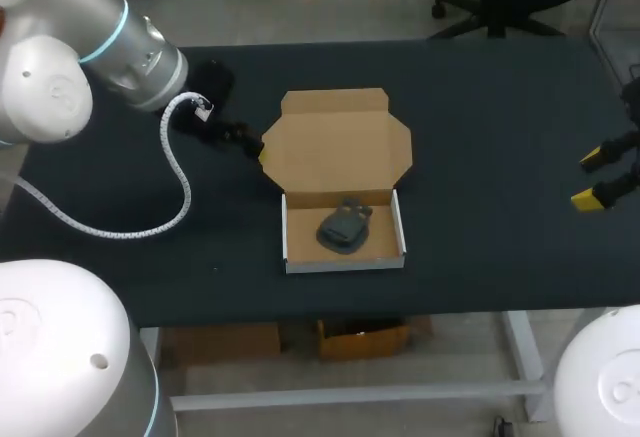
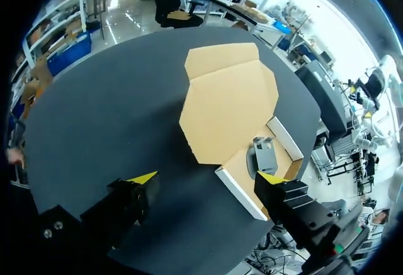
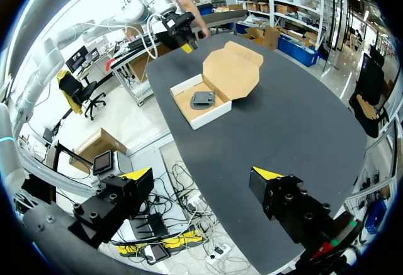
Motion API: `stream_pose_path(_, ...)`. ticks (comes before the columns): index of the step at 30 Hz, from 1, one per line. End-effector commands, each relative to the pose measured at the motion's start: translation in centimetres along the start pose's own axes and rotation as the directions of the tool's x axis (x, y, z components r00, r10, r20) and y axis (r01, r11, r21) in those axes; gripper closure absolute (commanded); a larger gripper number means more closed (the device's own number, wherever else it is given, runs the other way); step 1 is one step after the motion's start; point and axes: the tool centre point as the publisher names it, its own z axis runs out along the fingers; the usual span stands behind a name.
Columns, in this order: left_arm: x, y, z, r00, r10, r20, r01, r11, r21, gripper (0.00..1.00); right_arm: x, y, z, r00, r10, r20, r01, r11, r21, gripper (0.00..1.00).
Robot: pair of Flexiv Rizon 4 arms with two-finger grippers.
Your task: Assemble the packaging by folding the flat box into shape, placing the metal phone stand inside, and closing the box properly
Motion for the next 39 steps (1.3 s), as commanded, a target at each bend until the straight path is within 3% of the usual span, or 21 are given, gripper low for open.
stream_pose_path(1, -1.5, -0.7, 0.9, 0.999, 0.009, -0.052, -0.009, 1.0, -0.004, 0.0, 0.0, 0.0, -0.1, 1.0, -0.002, -0.002, 0.002, 1.0, -0.002, 0.0)
stream_pose_path(10, -3.1, -1.8, 1.6, 0.988, 0.046, -0.147, -0.041, 0.998, 0.039, 0.0, 0.0, 0.0, -0.1, 1.0, -0.002, -0.002, 0.002, 1.0, -0.002, 0.0)
stream_pose_path(20, -3.7, -3.1, 2.6, 0.982, 0.072, -0.175, -0.059, 0.995, 0.078, 0.0, 0.0, 0.0, -0.1, 1.0, -0.002, -0.002, 0.002, 1.0, -0.002, 0.0)
stream_pose_path(27, -3.5, -3.8, 3.3, 0.973, 0.099, -0.208, -0.078, 0.991, 0.108, 0.0, 0.0, 0.0, -0.1, 1.0, -0.002, -0.002, 0.002, 1.0, -0.002, 0.0)
stream_pose_path(32, -3.4, -4.1, 4.0, 0.956, 0.11, -0.273, -0.074, 0.988, 0.137, 0.0, 0.0, 0.0, -0.1, 1.0, -0.002, -0.002, 0.002, 1.0, -0.002, 0.0)
stream_pose_path(39, -3.0, -4.2, 4.5, 0.951, 0.111, -0.289, -0.077, 0.989, 0.128, 0.0, 0.0, 0.0, -0.1, 1.0, -0.002, -0.002, 0.002, 1.0, -0.002, 0.0)
